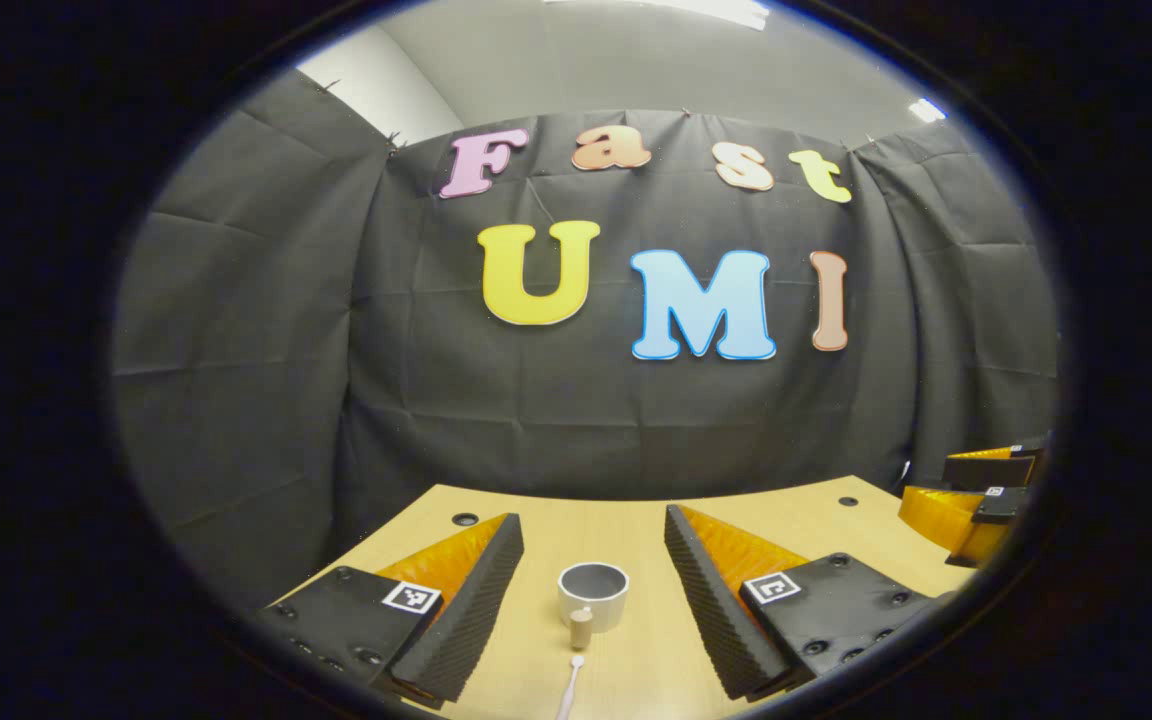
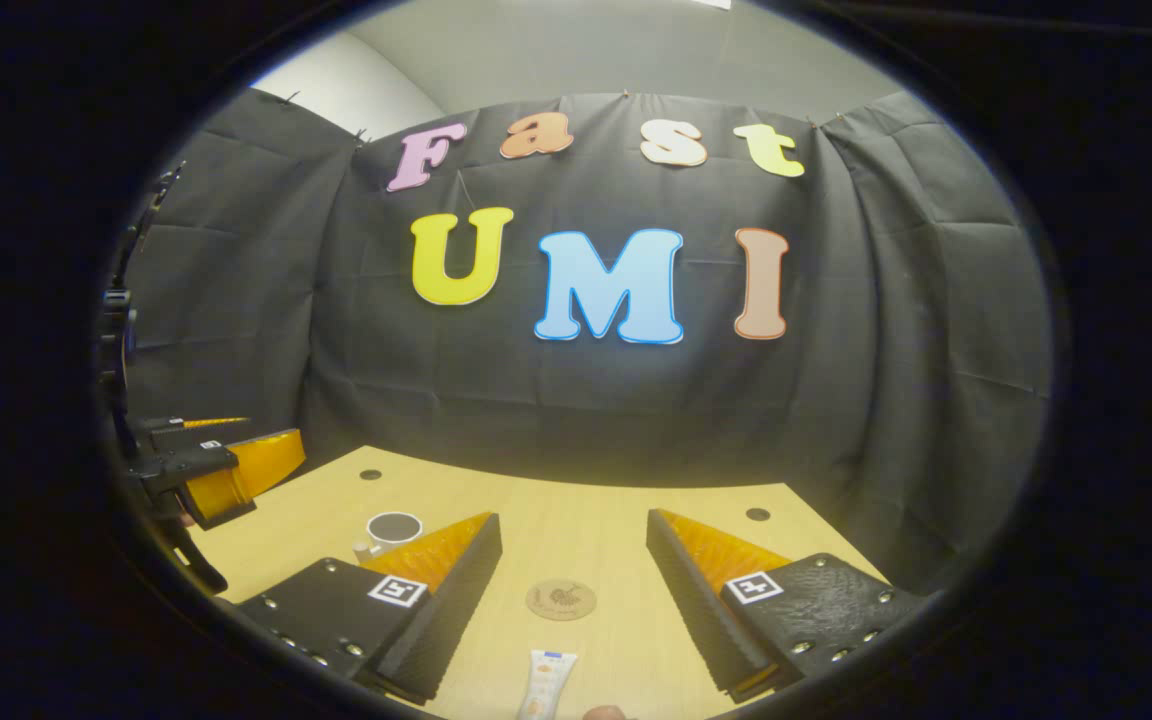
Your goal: Put the toothbrush and toothpaste on the desktop into the cup, then pick up the cup and place it on the coaster on the desktop.
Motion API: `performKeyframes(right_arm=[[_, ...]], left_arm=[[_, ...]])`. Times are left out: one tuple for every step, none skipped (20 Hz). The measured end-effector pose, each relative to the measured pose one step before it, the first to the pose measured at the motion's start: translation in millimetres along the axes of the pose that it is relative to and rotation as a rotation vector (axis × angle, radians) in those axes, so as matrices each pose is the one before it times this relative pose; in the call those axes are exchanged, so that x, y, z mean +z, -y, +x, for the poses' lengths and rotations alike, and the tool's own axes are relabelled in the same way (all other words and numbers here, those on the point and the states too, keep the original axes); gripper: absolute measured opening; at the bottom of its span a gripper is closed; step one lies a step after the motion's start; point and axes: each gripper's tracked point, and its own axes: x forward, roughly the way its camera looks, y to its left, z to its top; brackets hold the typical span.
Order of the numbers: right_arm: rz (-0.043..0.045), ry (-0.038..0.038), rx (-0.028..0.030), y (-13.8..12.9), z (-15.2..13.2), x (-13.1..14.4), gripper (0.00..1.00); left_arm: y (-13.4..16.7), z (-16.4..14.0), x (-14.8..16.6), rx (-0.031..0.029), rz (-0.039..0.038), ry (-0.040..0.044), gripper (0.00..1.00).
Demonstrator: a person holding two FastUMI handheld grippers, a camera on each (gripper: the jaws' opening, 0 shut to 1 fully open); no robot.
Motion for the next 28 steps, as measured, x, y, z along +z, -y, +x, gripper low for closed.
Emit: performKeyframes(right_arm=[[0.00082, 0.00128, -0.00335, 1.06, -0.98, 0.23, 0.93], [-0.00121, -0.00016, -0.00495, 1.34, -0.68, 0.64, 0.93], [-0.00132, -0.00023, -0.00232, 0.38, -0.23, -1.03, 0.93], [-0.00159, -0.00052, -0.00232, 0.97, -0.37, 1.04, 0.93], [-0.00243, -0.00286, -0.00071, 0.38, -0.02, -1.28, 0.93], [-0.00086, -0.00275, -0.00057, 0.21, -1.13, -0.79, 0.93], [-0.00224, -0.00775, -0.00090, -0.18, -1.62, -2.23, 0.93], [-0.00451, -0.00878, -0.00059, 0.02, -0.43, -2.40, 0.93], [-0.00705, -0.00789, -0.00209, 0.52, -2.50, -2.65, 0.93], [-0.00589, -0.00162, -0.00476, 1.64, -0.85, -0.46, 0.93], [-0.00302, 0.00073, -0.00379, 0.62, -1.33, 0.39, 0.93], [-0.00041, -0.00165, -0.00227, -0.71, -0.58, -0.39, 0.93], [-0.00017, -0.00668, -0.00152, -0.27, -0.76, -3.29, 0.93], [0.00064, -0.00808, 0.00070, -0.70, -0.62, -2.27, 0.93], [0.00019, -0.00667, 0.00102, -1.34, -0.66, -1.44, 0.93], [-0.00188, -0.00449, -0.00353, 0.30, -0.65, -1.58, 0.93], [-0.00310, -0.00463, -0.00308, 1.04, -0.89, -1.66, 0.93], [-0.00261, -0.00772, 0.00027, -0.71, 0.16, -1.59, 0.93], [-0.00049, -0.01358, 0.00174, -1.79, 1.47, -3.94, 0.93], [0.00257, -0.02266, 0.00664, -1.94, 1.61, -5.42, 0.93], [0.00631, -0.02381, 0.01350, -3.76, 1.26, -6.43, 0.93], [0.00750, -0.02380, 0.01468, -4.92, 0.98, -5.79, 0.93], [0.00384, -0.02687, 0.01162, -4.04, 1.25, -6.94, 0.93], [0.00136, -0.02281, 0.01043, -3.36, 1.25, -6.56, 0.93], [0.00201, -0.02296, 0.00966, -3.18, 1.63, -6.48, 0.93], [0.00102, -0.02761, 0.00821, -3.22, 2.21, -6.66, 0.93], [0.00000, -0.02929, 0.00564, -2.42, 3.16, -8.60, 0.93], [-0.00227, -0.03108, 0.00426, -1.79, 2.46, -8.20, 0.93]], left_arm=[[1.05, 0.48, 0.85, -0.00463, -0.00101, 0.00132, 1.00], [0.27, 0.76, -0.36, -0.00140, 0.00038, 0.00196, 1.00], [-1.12, 0.69, -0.35, -0.00105, 0.00301, 0.00334, 1.00], [0.02, 0.99, 0.40, -0.00365, 0.00331, 0.00440, 1.00], [1.33, 0.91, -0.62, -0.00602, 0.00377, 0.00240, 1.00], [0.30, 0.89, -0.60, -0.00507, 0.00460, -0.00001, 1.00], [0.06, 1.29, -2.21, -0.00709, 0.00298, -0.00556, 1.00], [0.49, 0.47, -1.71, -0.00857, 0.00125, -0.00486, 1.00], [-0.63, 0.42, -2.76, -0.00721, -0.00071, -0.00729, 1.00], [0.26, 1.20, -4.12, -0.00859, -0.00336, -0.01131, 1.00], [-0.57, 0.84, -5.53, -0.00552, -0.00160, -0.01687, 1.00], [-1.62, 0.78, -6.61, 0.00092, 0.00146, -0.01581, 0.83], [-1.39, -0.09, -3.14, 0.00060, 0.00129, -0.01286, 1.00], [-0.74, -0.26, -2.28, -0.00071, 0.00017, -0.00829, 1.00], [-0.85, -0.21, -1.64, 0.00354, 0.00015, -0.00452, 1.00], [0.61, 1.69, -1.39, -0.00304, 0.00124, -0.00552, 0.83], [1.54, -0.32, -3.91, -0.00474, 0.00470, -0.00930, 0.92], [-0.45, 0.86, -3.21, 0.00253, 0.00837, -0.01164, 1.00], [1.60, 0.16, -4.62, -0.00121, 0.00791, -0.01636, 0.83], [1.38, 1.07, -6.73, -0.00445, 0.00626, -0.01889, 1.00], [1.58, 1.24, -6.17, -0.00715, 0.00287, -0.02064, 1.00], [2.62, 1.04, -9.32, -0.00979, 0.00054, -0.02846, 1.00], [2.04, 2.03, -9.87, -0.00761, -0.00398, -0.03216, 1.00], [2.37, 1.57, -10.76, -0.00973, -0.00837, -0.03556, 1.00], [0.77, 2.97, -10.18, -0.00633, -0.01007, -0.03468, 0.83], [-0.38, 2.14, -9.55, 0.00030, -0.01083, -0.03301, 0.94], [-1.68, 2.48, -9.97, 0.00129, -0.00976, -0.03015, 0.97], [-1.80, 2.87, -9.19, 0.00062, -0.00957, -0.03056, 0.95]])
